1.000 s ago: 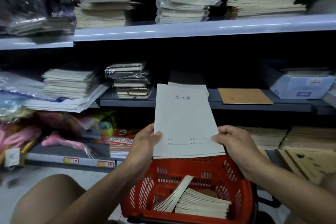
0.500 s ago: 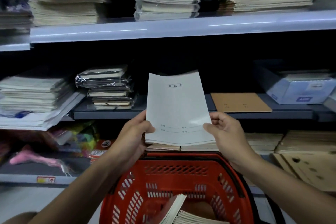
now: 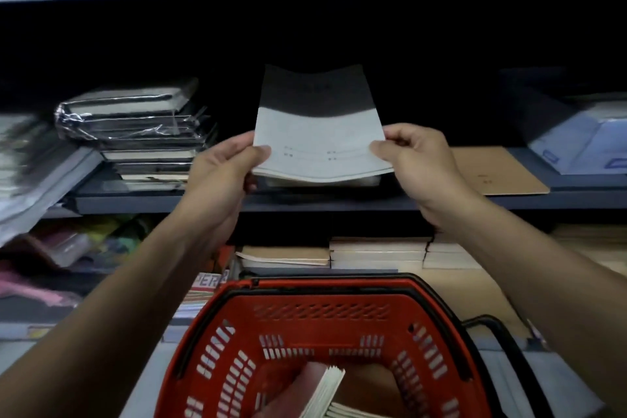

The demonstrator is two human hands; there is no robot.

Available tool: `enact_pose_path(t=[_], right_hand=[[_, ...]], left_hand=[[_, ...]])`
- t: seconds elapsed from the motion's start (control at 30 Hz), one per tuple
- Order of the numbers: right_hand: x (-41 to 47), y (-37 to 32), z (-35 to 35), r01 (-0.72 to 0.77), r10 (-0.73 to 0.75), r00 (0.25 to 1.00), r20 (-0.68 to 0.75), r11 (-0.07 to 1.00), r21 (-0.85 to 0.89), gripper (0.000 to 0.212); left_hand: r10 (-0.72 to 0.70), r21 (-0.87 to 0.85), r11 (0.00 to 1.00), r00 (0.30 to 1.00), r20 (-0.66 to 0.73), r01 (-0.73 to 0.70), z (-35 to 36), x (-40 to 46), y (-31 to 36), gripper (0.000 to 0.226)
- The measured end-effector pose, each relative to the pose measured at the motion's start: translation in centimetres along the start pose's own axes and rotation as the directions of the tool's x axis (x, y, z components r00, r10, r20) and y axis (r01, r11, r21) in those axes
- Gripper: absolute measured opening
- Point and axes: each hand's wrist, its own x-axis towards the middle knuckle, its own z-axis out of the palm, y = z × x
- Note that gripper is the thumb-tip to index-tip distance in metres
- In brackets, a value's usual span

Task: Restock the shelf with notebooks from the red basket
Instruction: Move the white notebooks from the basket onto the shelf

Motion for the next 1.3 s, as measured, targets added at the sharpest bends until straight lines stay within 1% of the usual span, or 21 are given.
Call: enact_pose_path(t=[0.07,0.17,0.2,0.27,0.3,0.37,0.47,0.5,0.57,0.6,0.63,0.7,0.73,0.77,0.8,0.83,0.87,0.93,1.0,1.13,1.3], right_hand=[[1.1,0.6,0.5,-0.006,0.006,1.000,-0.013,1.000,-0.013,0.014],[2.2,1.0,1.3,-0.010,0.009,1.000,-0.012,0.998,-0.060,0.033],[2.5,1.0,1.6,-0.021,0.020,1.000,-0.012,0.997,-0.069,0.036],[3.3,1.1,2.0,-0.051,0.050,0.999,-0.018,0.995,-0.091,0.034],[3.6,1.1,2.1,-0.065,0.062,0.998,-0.033,0.992,-0.105,0.032],[4.3,1.4,2.2,-0.081,0.074,0.995,-0.062,0.989,-0.127,0.030],[4.7,2.1,2.2,-0.100,0.085,0.993,-0.087,0.978,-0.185,0.028],[4.8,2.4,2.2,-0.107,0.091,0.992,-0.088,0.973,-0.207,0.028],[4.8,2.8,2.1,-0.111,0.092,0.992,-0.081,0.959,-0.261,0.025],[4.8,2.9,2.0,-0.108,0.088,0.993,-0.080,0.950,-0.294,0.024],[4.9,3.2,2.0,-0.103,0.079,0.993,-0.083,0.938,-0.331,0.024],[5.0,3.5,1.9,-0.081,0.061,0.996,-0.063,0.913,-0.399,0.022],[5.0,3.7,1.8,-0.075,0.060,0.997,-0.048,0.901,-0.427,0.016],[5.0,3.9,1.7,-0.061,0.056,0.998,-0.024,0.891,-0.449,0.011],[4.9,4.1,1.6,-0.039,0.042,0.999,-0.003,0.885,-0.464,0.022],[4.7,4.1,1.4,-0.011,0.023,1.000,0.018,0.877,-0.481,0.033],[4.4,3.9,1.2,0.021,0.000,0.999,0.041,0.866,-0.499,0.038],[3.5,3.5,0.9,0.078,-0.034,0.995,0.092,0.844,-0.530,0.060],[2.6,3.4,0.6,0.117,-0.048,0.990,0.133,0.808,-0.577,0.072],[1.8,3.9,0.8,0.184,-0.111,0.982,0.155,0.765,-0.618,0.073],[1.7,4.0,1.2,0.173,-0.119,0.985,0.127,0.760,-0.626,0.073]], left_hand=[[0.025,0.034,0.999,0.999,-0.021,-0.025,0.2,1.1,0.0,0.025],[0.051,0.038,0.998,0.996,-0.067,-0.048,0.9,2.6,-0.4,0.019],[0.047,0.038,0.998,0.995,-0.085,-0.044,1.0,3.1,-0.7,0.017],[0.023,0.029,0.999,0.993,-0.119,-0.020,1.0,4.1,-1.1,0.011],[0.016,0.020,1.000,0.991,-0.130,-0.014,1.0,4.5,-1.2,0.013],[0.012,0.020,1.000,0.990,-0.140,-0.009,0.9,5.3,-1.7,0.027],[0.012,0.064,0.998,0.992,-0.122,-0.004,1.1,5.8,-2.3,0.038],[0.009,0.089,0.996,0.994,-0.105,0.000,1.2,5.8,-2.5,0.034],[0.011,0.156,0.988,0.997,-0.080,0.001,1.3,5.8,-3.3,0.013],[0.028,0.193,0.981,0.997,-0.067,-0.015,1.3,5.8,-3.6,0.014],[0.040,0.227,0.973,0.997,-0.060,-0.025,1.4,5.6,-3.6,0.021],[0.063,0.282,0.958,0.997,-0.054,-0.046,1.3,5.6,-4.0,0.016],[0.069,0.308,0.950,0.997,-0.043,-0.052,1.2,5.6,-4.1,0.027],[0.069,0.327,0.944,0.997,-0.039,-0.052,0.9,5.5,-4.2,0.045],[0.078,0.338,0.939,0.996,-0.036,-0.061,0.6,5.3,-4.2,0.058],[0.101,0.360,0.929,0.995,-0.024,-0.086,0.3,5.1,-4.3,0.065],[0.132,0.389,0.913,0.991,0.011,-0.126,0.0,4.7,-4.3,0.068],[0.187,0.444,0.873,0.979,0.076,-0.201,-0.4,4.1,-4.6,0.067],[0.232,0.486,0.840,0.969,0.084,-0.243,-0.5,3.6,-4.7,0.062],[0.284,0.561,0.791,0.959,0.016,-0.243,-0.4,3.2,-4.5,0.056],[0.308,0.587,0.776,0.951,-0.032,-0.232,-0.1,2.6,-4.4,0.052]])
